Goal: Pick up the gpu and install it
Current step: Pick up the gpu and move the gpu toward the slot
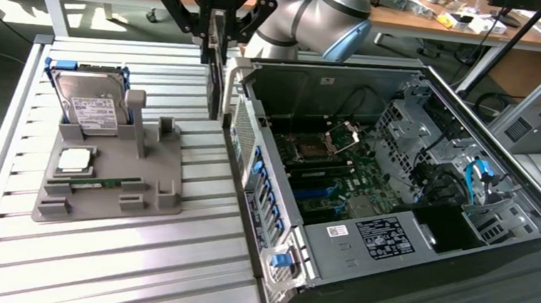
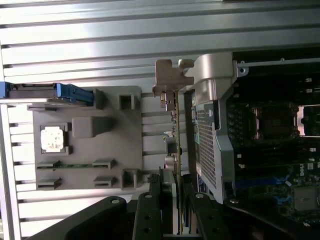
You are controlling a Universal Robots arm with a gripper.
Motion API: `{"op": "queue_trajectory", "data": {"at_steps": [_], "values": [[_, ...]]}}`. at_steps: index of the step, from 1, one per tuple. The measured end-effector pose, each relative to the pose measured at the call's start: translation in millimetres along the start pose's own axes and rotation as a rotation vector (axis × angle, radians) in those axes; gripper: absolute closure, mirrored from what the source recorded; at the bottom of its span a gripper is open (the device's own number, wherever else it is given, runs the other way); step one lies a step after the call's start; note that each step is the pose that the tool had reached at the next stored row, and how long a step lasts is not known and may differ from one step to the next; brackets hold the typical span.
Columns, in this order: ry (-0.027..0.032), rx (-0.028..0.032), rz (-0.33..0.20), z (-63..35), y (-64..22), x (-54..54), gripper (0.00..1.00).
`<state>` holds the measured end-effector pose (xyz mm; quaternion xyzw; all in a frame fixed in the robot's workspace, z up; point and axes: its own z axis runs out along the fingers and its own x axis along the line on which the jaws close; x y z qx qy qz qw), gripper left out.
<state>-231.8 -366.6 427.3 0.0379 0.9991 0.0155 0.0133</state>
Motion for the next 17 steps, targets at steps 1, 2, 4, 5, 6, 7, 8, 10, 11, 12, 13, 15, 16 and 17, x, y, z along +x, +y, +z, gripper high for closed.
{"op": "queue_trajectory", "data": {"at_steps": [1, 2, 4, 5, 6, 7, 8, 10, 11, 12, 13, 15, 16, 17], "values": [[0.0, 0.0003, 0.0, 0.0, 0.1, -0.8, 0.73], [0.0, 0.0007, 0.0, 0.0, 0.1, -1.7, 0.73], [0.0, 0.0013, 0.0, 0.1, 0.3, -3.6, 0.73], [0.0, 0.0015, 0.0, 0.1, 0.3, -4.4, 0.73], [0.0, 0.002, 0.0, 0.1, 0.4, -5.7, 0.73], [0.0, 0.0022, 0.0, 0.1, 0.5, -6.3, 0.73], [-0.0001, 0.0025, 0.0, 0.2, 0.6, -7.5, 0.73], [-0.0002, 0.003, 0.0, 0.2, 0.7, -9.0, 0.73], [-0.0003, 0.0033, 0.0, 0.3, 0.8, -9.9, 0.73], [-0.0002, 0.0036, 0.0, 0.3, 0.8, -10.6, 0.73], [-0.0003, 0.004, 0.0, 0.3, 0.9, -11.7, 0.73], [-0.0003, 0.006, 0.0, 0.4, 1.2, -15.7, 0.73], [-0.0004, 0.0065, 0.0, 0.4, 1.3, -16.6, 0.73], [-0.0005, 0.0069, 0.0, 0.4, 1.3, -17.3, 0.73]]}}
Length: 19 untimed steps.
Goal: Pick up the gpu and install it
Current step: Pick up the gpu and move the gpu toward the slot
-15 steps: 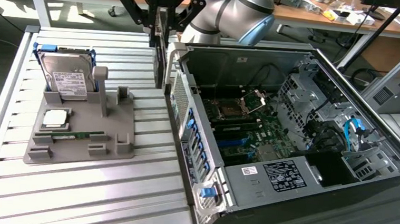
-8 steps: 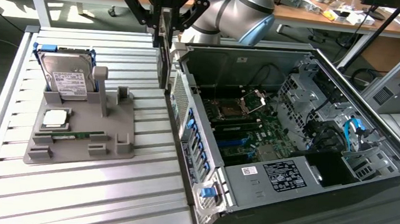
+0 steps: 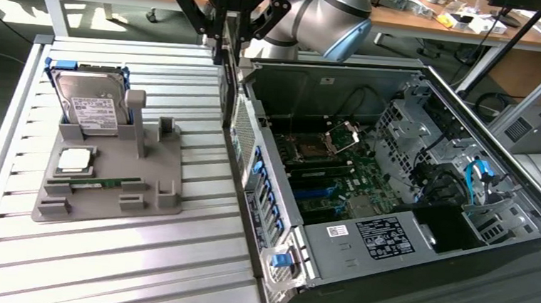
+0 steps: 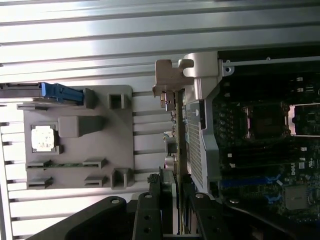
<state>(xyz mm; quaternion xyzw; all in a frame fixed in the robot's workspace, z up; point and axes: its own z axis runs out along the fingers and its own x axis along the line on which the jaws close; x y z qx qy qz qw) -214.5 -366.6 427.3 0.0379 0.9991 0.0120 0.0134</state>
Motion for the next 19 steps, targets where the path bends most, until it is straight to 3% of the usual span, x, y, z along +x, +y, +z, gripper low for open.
{"op": "queue_trajectory", "data": {"at_steps": [19], "values": [[-0.0007, 0.0101, 0.0, 0.5, 1.5, -19.7, 0.73]]}}
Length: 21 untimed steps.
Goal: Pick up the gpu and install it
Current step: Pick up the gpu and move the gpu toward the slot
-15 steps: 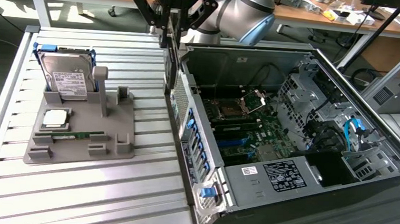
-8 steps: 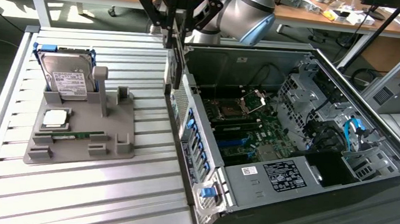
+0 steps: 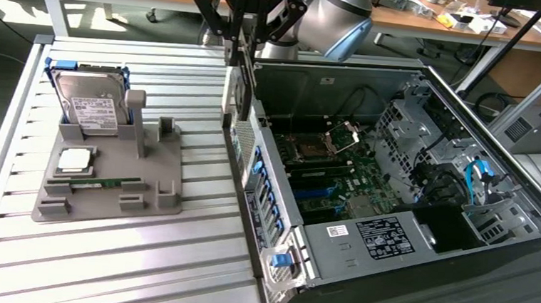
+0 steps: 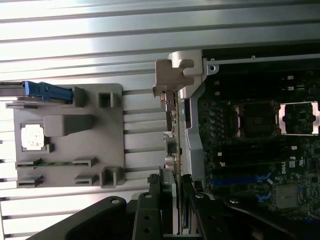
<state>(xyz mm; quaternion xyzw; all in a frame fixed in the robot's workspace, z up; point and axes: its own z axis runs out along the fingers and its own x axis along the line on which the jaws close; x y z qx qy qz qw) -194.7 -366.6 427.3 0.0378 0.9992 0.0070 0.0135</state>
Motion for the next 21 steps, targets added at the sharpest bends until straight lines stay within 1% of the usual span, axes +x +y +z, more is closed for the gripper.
{"op": "queue_trajectory", "data": {"at_steps": [21], "values": [[-0.0005, 0.007, 0.0, 0.5, 1.4, -17.8, 0.73]]}}
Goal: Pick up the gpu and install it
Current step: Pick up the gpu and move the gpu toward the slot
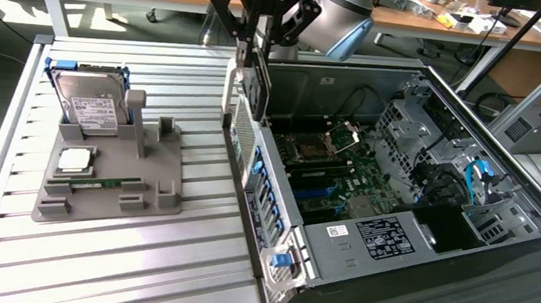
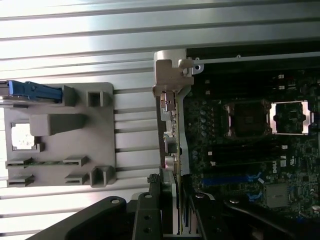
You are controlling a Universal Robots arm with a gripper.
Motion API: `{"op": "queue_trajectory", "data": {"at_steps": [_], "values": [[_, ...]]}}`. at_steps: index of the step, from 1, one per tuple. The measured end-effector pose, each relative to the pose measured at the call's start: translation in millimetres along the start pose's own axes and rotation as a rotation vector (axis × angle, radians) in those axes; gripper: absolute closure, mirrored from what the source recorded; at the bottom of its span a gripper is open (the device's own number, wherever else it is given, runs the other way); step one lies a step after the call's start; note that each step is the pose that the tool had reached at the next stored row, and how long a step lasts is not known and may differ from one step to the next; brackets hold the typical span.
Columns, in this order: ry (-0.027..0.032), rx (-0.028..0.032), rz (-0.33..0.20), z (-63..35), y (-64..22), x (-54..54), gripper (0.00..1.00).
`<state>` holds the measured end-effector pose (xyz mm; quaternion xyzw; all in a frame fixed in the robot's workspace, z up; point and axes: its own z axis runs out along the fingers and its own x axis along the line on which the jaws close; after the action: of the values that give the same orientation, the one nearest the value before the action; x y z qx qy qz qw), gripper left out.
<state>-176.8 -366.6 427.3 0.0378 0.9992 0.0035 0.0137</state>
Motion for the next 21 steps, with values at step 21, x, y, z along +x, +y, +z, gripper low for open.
{"op": "queue_trajectory", "data": {"at_steps": [21], "values": [[-0.0006, 0.0077, 0.0, 0.5, 1.4, -18.3, 0.73]]}}
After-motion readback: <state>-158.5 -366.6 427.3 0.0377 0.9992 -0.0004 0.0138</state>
